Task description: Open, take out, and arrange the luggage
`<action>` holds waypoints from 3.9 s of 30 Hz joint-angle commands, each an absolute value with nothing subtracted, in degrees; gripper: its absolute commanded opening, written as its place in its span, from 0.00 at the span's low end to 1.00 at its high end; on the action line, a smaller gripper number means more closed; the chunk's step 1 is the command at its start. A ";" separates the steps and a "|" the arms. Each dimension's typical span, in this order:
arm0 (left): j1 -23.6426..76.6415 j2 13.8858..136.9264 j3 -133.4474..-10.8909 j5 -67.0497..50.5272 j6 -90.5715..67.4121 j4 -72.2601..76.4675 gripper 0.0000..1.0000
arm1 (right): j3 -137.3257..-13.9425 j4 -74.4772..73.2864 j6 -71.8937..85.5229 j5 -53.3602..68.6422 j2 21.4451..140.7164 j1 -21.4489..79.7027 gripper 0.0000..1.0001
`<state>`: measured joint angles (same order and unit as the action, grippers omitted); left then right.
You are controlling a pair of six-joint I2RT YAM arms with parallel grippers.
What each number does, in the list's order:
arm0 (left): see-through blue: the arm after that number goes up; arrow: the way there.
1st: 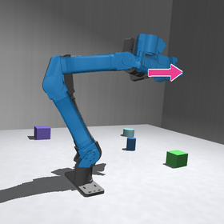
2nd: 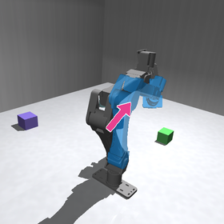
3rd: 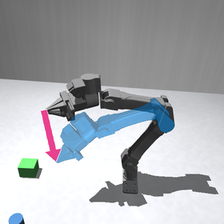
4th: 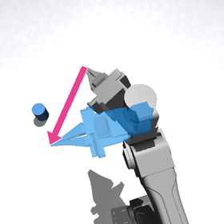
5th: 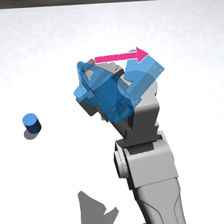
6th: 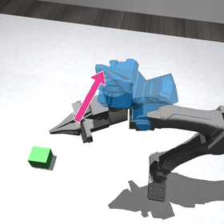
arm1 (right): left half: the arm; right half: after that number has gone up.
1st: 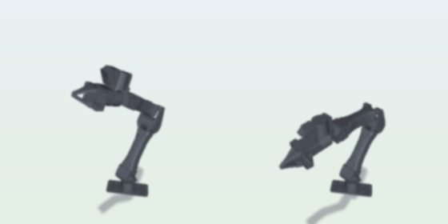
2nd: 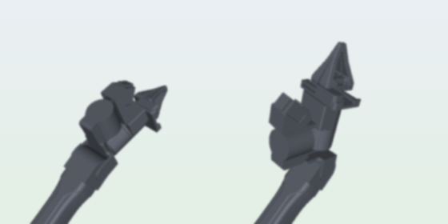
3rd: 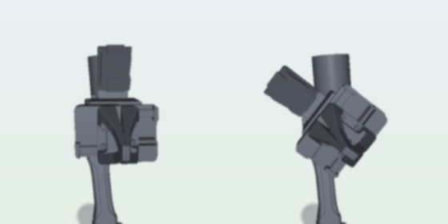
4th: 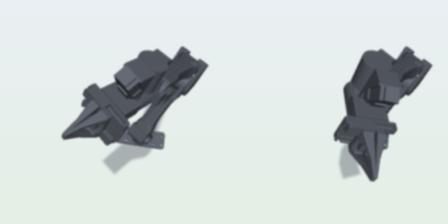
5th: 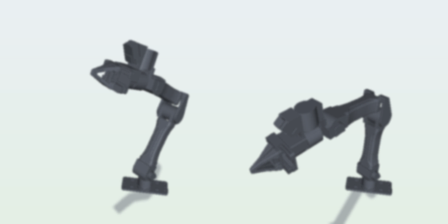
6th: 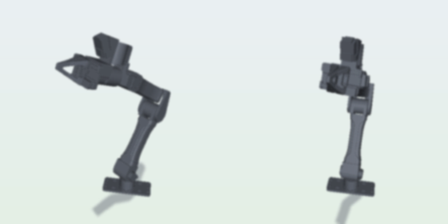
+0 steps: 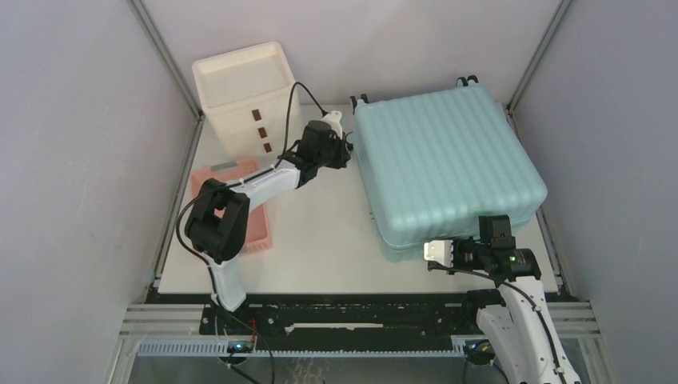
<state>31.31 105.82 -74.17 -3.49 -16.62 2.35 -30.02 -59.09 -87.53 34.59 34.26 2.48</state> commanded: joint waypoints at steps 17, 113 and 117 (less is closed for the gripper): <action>25.01 115.94 -93.95 -0.96 -19.89 -4.11 0.00 | -28.30 -64.85 -87.40 30.54 34.36 1.52 0.16; 24.34 127.72 -101.41 -5.19 -82.69 27.65 0.31 | -31.19 -67.30 -85.18 34.75 28.39 -5.26 0.46; 23.36 123.19 -94.10 -3.68 -83.05 32.57 0.11 | -34.36 -70.06 -87.67 36.91 28.68 -11.59 0.48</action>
<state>24.38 130.28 -99.81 -4.62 -82.61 24.10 -30.15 -64.25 -86.04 36.07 28.64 -6.39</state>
